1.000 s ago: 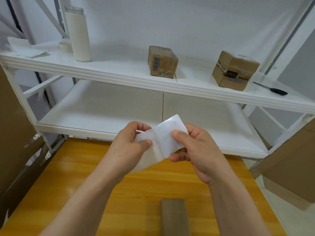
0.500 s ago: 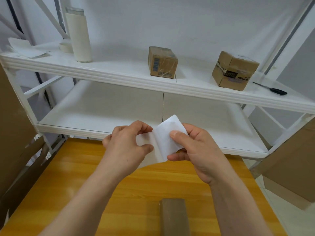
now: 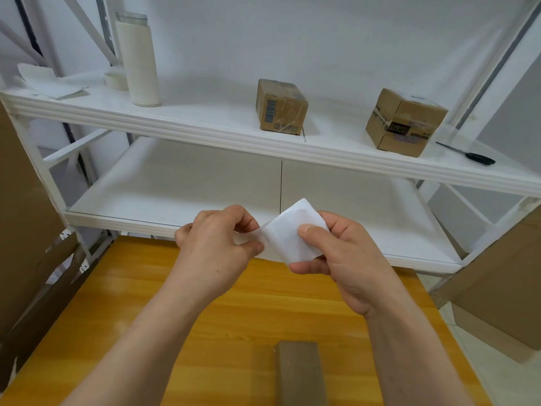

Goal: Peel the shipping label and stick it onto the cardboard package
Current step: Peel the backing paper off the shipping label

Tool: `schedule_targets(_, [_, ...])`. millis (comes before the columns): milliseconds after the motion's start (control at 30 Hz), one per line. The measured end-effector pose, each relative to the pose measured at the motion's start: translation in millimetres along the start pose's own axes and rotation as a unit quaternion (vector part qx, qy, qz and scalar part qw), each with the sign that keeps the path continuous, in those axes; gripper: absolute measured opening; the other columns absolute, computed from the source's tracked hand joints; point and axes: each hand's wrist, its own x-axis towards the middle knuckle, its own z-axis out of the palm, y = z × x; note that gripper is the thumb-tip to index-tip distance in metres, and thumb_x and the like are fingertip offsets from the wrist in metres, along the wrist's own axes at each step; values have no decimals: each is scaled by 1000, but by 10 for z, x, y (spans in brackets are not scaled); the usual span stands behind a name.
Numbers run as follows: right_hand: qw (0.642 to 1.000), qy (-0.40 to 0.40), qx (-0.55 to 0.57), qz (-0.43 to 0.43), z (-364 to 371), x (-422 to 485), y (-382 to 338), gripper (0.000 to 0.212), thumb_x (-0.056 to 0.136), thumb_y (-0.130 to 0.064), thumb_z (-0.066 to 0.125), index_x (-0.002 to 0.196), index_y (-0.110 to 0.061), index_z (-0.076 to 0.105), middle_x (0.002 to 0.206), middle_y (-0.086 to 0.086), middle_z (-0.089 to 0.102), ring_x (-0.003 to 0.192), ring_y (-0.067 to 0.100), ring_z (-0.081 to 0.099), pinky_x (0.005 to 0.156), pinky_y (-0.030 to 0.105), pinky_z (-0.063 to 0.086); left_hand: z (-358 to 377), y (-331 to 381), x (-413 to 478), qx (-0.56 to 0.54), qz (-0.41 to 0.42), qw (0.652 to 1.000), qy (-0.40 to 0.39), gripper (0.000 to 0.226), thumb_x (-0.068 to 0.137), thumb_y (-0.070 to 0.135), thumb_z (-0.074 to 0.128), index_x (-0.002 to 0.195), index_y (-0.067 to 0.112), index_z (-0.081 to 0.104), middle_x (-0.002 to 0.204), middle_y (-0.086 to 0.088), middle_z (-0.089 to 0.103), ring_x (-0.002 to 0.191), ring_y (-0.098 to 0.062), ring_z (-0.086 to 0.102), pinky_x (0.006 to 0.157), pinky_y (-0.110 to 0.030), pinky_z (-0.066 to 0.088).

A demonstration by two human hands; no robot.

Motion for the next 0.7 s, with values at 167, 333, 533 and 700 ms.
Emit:
schedule_targets(167, [1000,-17,13,-9,-3,6,-15,18,94,-9,60,104,-14,74,109,9,74,83,26,77,95,57,56,-2,3,-13,-97,28,992,-75,37,94,16,63,110,45,47,91,14,64,78,-7,64,64,-29,51])
schedule_targets(333, [998,-42,23,-27,-22,-5,-24,26,85,4,68,105,-11,74,109,17,73,91,32,74,90,49,60,-45,45,-40,-70,66,990,-102,65,93,4,52,128,56,36,99,16,58,68,-6,61,53,-15,46])
schedule_targets(533, [999,-38,24,-31,-21,-23,-53,22,89,0,66,105,-14,73,102,15,75,80,23,72,52,28,59,-58,30,-54,-89,62,987,-120,61,92,3,49,120,58,48,116,22,54,95,-1,55,64,-15,42])
schedule_targets(700, [999,-31,22,-35,-38,-20,-50,25,91,-2,63,109,-17,71,104,9,76,85,23,72,50,28,58,-53,8,-54,-127,55,982,-127,63,90,2,51,124,55,55,126,17,57,105,-11,57,77,-28,49])
